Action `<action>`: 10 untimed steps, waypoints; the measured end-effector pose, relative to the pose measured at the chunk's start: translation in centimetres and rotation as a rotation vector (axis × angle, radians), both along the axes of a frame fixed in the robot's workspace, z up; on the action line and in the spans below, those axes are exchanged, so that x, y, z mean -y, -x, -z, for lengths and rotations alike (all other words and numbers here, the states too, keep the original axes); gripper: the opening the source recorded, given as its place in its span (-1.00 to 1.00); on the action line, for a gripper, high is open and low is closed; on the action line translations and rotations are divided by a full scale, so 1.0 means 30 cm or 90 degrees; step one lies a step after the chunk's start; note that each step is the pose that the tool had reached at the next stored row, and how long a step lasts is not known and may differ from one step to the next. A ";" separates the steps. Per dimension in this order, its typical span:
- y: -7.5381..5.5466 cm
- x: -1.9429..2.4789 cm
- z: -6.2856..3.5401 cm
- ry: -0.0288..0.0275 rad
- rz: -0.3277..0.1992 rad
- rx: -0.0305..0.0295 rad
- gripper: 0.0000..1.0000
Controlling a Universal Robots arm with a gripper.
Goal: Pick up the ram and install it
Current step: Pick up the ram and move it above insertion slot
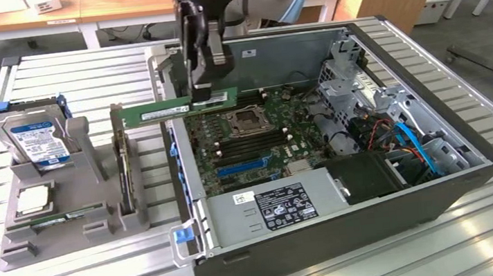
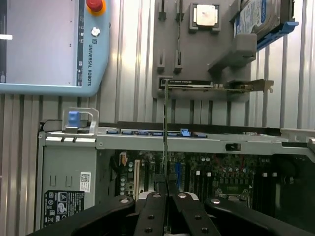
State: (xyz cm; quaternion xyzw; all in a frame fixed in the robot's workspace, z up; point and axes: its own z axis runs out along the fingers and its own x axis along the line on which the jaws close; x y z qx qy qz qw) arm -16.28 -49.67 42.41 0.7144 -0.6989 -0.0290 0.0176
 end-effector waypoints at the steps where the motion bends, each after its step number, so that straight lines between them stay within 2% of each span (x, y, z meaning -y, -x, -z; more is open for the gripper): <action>1: -0.012 0.000 0.000 0.0000 0.000 0.0000 -0.77; 10: -0.130 0.000 0.000 -0.0004 0.000 0.0000 -0.77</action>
